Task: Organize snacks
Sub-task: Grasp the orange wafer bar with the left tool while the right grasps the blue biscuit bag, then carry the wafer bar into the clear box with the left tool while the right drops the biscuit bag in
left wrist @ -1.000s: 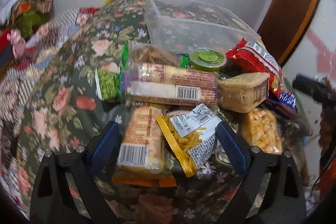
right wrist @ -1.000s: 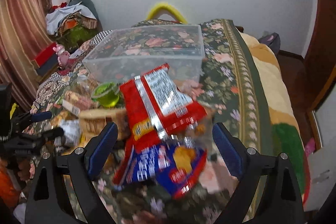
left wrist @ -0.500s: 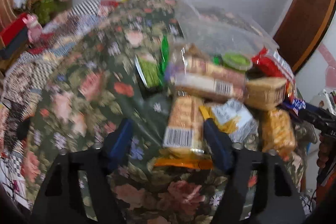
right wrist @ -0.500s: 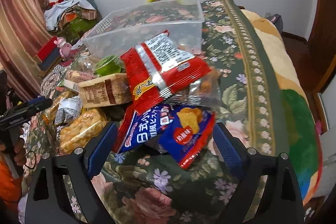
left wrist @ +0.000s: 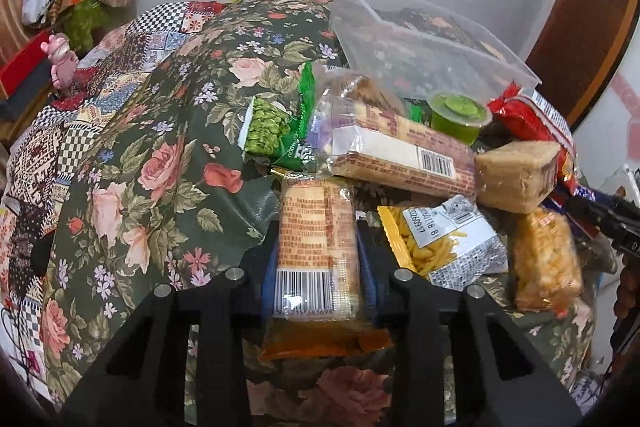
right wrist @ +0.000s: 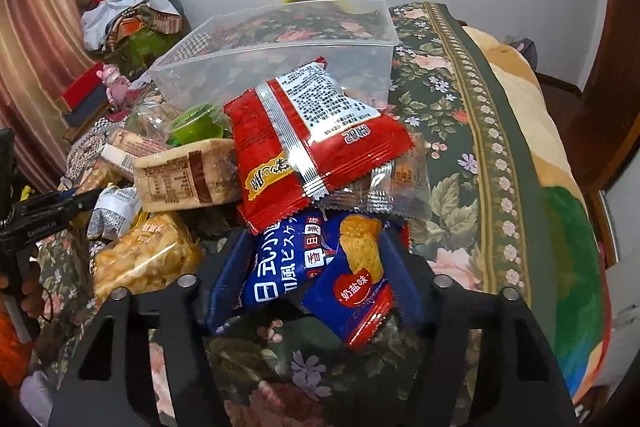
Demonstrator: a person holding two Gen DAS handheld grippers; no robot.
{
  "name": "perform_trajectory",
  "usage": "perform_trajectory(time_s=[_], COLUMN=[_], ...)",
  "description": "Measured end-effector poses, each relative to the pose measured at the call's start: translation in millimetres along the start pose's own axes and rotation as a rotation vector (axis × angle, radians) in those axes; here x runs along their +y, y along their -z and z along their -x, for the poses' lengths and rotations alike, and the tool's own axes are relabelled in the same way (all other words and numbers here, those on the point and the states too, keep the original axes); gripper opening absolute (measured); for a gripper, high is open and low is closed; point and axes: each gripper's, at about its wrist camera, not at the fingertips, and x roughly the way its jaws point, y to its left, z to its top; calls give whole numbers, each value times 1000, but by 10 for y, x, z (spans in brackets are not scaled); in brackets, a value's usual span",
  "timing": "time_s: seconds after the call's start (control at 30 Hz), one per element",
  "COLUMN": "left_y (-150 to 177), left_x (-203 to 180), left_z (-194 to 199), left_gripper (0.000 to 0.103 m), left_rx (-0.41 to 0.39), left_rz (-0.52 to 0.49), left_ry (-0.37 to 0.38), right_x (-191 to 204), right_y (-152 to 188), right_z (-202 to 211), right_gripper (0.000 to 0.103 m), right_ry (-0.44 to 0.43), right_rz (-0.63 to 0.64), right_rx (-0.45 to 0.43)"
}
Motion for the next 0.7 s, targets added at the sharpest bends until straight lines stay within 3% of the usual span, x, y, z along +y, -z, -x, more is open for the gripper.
perform_trajectory(time_s=[0.13,0.7], left_y=[12,-218], left_x=[-32,-399], left_z=[127,864], left_gripper=[34,34], left_rx=[-12,-194], left_rz=[-5,-68], left_ry=[-5,13], right_x=[-17,-88], right_y=[44,79], right_z=[78,580], right_gripper=[53,51], right_ry=[-11,1], right_rz=[3,-11], right_rx=[-6,-99])
